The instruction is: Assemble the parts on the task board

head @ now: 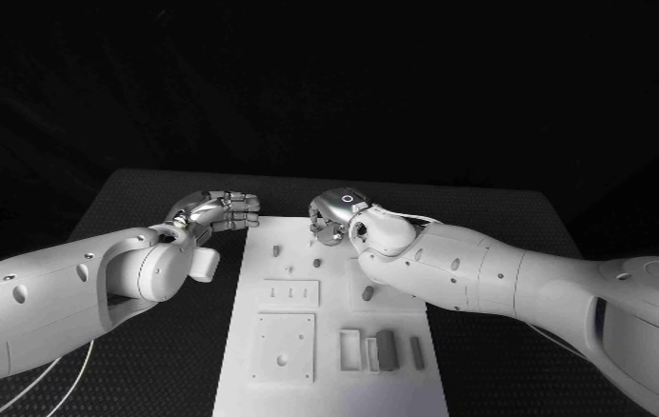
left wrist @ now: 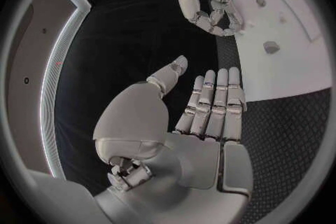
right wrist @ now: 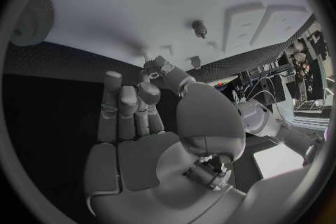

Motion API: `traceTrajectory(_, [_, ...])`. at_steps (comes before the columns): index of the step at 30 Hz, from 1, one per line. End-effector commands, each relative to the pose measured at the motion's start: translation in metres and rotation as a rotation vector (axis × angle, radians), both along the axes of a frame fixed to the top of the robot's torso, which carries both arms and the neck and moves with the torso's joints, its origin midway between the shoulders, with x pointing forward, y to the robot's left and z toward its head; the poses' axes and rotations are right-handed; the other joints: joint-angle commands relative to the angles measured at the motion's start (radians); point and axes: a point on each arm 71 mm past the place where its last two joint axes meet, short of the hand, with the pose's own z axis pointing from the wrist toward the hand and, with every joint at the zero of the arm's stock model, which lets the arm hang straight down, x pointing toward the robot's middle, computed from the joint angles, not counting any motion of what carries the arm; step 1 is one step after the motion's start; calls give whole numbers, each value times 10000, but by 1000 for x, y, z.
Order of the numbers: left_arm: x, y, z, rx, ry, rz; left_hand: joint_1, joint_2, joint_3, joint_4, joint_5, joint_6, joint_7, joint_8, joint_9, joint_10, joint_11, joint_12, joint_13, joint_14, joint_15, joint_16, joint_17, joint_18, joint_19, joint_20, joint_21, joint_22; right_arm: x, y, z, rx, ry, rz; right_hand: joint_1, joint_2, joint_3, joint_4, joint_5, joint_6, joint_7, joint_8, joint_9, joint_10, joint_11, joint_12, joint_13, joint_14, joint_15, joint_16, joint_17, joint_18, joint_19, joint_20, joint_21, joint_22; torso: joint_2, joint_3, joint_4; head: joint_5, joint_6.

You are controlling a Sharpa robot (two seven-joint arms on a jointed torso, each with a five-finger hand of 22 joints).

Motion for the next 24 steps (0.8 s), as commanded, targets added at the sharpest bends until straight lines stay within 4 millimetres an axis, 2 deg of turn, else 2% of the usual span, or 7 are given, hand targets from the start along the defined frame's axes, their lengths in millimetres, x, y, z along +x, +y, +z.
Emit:
traceTrajectory(1, [0,-3,2,-141,-141,-137,-105,-13,-38,3,28,1,137,-66,-17,-9,43,-31,-9,33,45,-36,9,141,-11,9,-49,-10,0,1,-1,-30,-48,-29,-26,-36,52,10,32,76,55,1,18,-5,-77,22,-11,25,-76,35,-17,70,28,-40,45,172,3,-1,5,21,-16])
traceTrajectory(8, [0,-3,2,-134,-148,-120,-98,-8,-37,1,28,1,136,-66,-18,-7,42,-34,-10,34,44,-38,11,142,-10,8,-51,-11,0,1,-2,-21,-34,-34,-30,-44,61,12,32,11,72,-42,11,-2,-62,17,-17,29,-67,29,-30,70,33,-45,41,165,-2,-9,7,31,-7])
traceTrajectory(17, [1,-4,2,-141,-145,-149,-88,-6,-39,-2,27,3,134,-66,-19,-3,40,-37,-10,35,44,-42,14,143,-9,7,-55,-11,-1,3,-2,-17,-39,-64,-26,-36,68,13,32,3,76,-49,12,0,-58,16,-19,32,-63,29,-34,70,37,-48,41,163,-4,-9,2,-18,49])
traceTrajectory(21, [1,-4,2,-143,-171,-132,-87,-6,-41,-2,27,3,134,-66,-19,-3,40,-38,-10,35,44,-43,14,143,-9,8,-56,-11,-1,3,-1,-16,-52,-85,-25,-35,69,13,32,2,77,-50,12,1,-57,16,-19,33,-62,29,-35,70,38,-48,41,163,-4,-17,3,-96,50])
traceTrajectory(24, [1,-4,2,-137,-167,-123,-82,-3,-41,-2,28,3,133,-67,-19,-2,40,-40,-11,36,43,-45,15,143,-7,8,-57,-12,-1,3,-1,-16,-129,-108,-26,-33,70,14,32,2,78,-51,14,2,-56,17,-20,35,-60,29,-36,70,40,-49,41,163,4,-9,-17,-60,73])
